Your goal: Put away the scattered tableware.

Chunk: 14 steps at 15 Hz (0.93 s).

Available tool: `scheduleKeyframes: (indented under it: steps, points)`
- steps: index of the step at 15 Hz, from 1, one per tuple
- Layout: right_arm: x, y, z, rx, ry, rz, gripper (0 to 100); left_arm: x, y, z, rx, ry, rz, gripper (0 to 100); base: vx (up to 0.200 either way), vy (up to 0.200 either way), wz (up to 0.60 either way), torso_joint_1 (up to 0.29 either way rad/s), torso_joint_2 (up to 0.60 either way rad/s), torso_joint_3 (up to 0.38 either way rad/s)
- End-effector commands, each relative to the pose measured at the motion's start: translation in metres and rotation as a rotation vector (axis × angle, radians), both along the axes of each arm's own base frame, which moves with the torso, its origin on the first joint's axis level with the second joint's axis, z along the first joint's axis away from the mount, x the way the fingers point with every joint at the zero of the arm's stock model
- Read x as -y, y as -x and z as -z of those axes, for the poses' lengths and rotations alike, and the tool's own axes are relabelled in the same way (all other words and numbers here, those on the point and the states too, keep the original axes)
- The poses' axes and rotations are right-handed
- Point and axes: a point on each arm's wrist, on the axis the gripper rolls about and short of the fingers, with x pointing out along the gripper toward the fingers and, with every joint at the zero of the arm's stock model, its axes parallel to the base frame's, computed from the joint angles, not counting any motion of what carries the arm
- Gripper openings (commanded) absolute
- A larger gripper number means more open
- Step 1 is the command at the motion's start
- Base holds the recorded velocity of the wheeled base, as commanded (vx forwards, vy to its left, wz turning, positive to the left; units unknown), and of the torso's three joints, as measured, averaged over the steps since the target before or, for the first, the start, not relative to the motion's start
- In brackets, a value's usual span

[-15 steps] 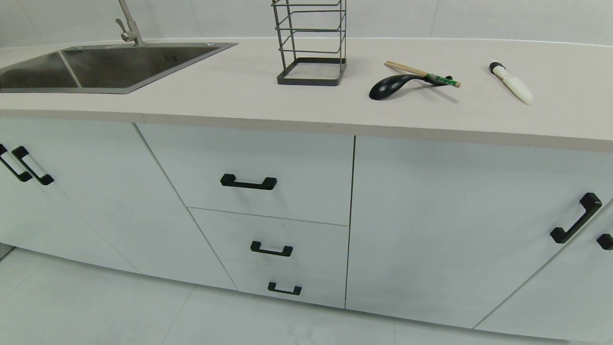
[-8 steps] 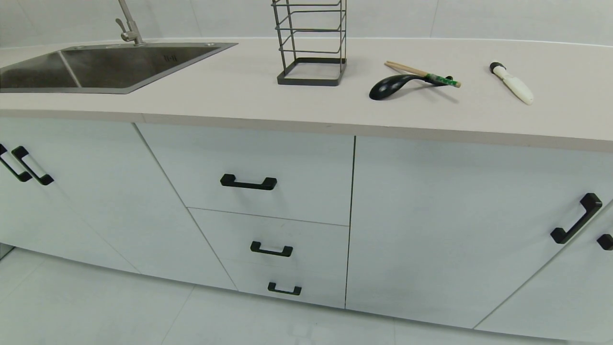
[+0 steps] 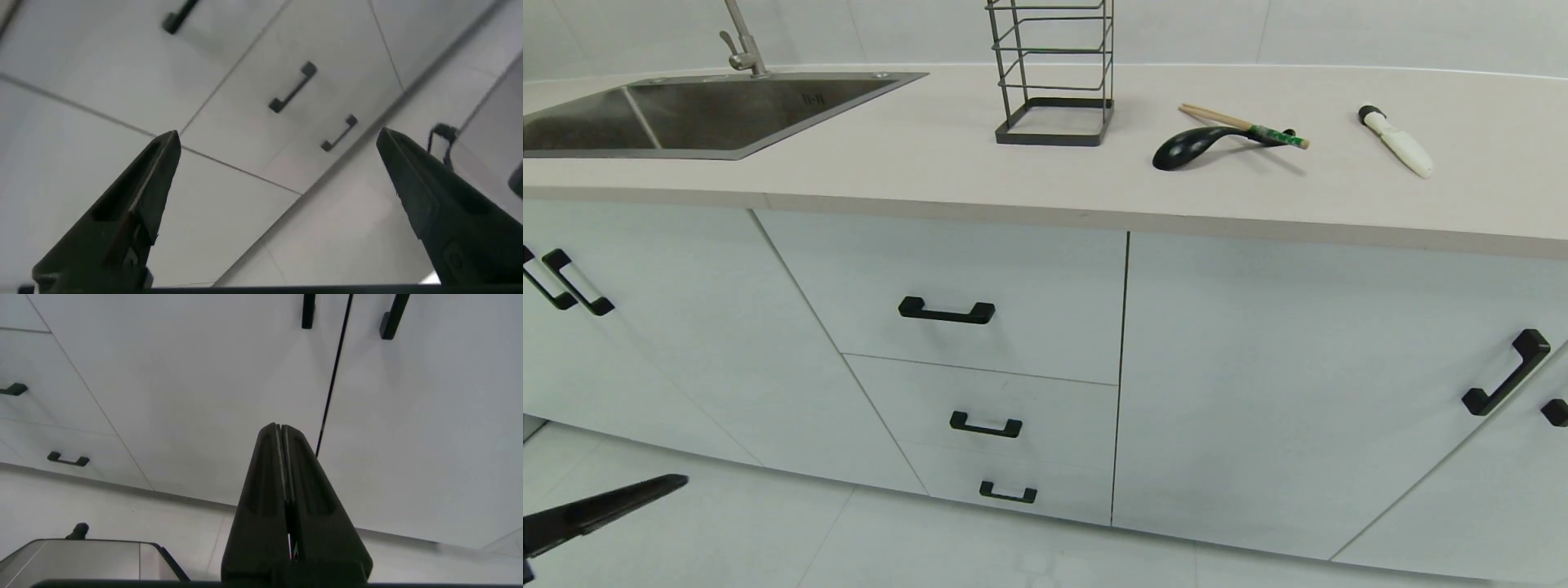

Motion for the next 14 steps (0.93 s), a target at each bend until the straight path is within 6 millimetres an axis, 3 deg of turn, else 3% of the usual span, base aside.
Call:
scheduleKeyframes:
  steps: [1, 4, 8, 14]
  points:
    - [0.000, 0.000, 0.000, 0.000, 0.001, -0.001, 0, 0.007, -0.030, 0.013, -0.155, -0.099, 0.056, 100, 0.000, 0.000, 0.00, 0.000, 0.00, 0.000]
    - [0.000, 0.000, 0.000, -0.002, 0.001, -0.001, 0, 0.014, -0.043, 0.022, -0.245, -0.140, 0.094, 100, 0.000, 0.000, 0.00, 0.000, 0.00, 0.000]
    - [0.000, 0.000, 0.000, 0.000, 0.001, -0.001, 0, 0.045, -0.063, 0.035, -0.327, -0.249, 0.207, 100, 0.000, 0.000, 0.00, 0.000, 0.00, 0.000]
    - [0.000, 0.000, 0.000, 0.000, 0.001, -0.001, 0, 0.060, -0.092, 0.059, -0.438, -0.326, 0.204, 100, 0.000, 0.000, 0.00, 0.000, 0.00, 0.000]
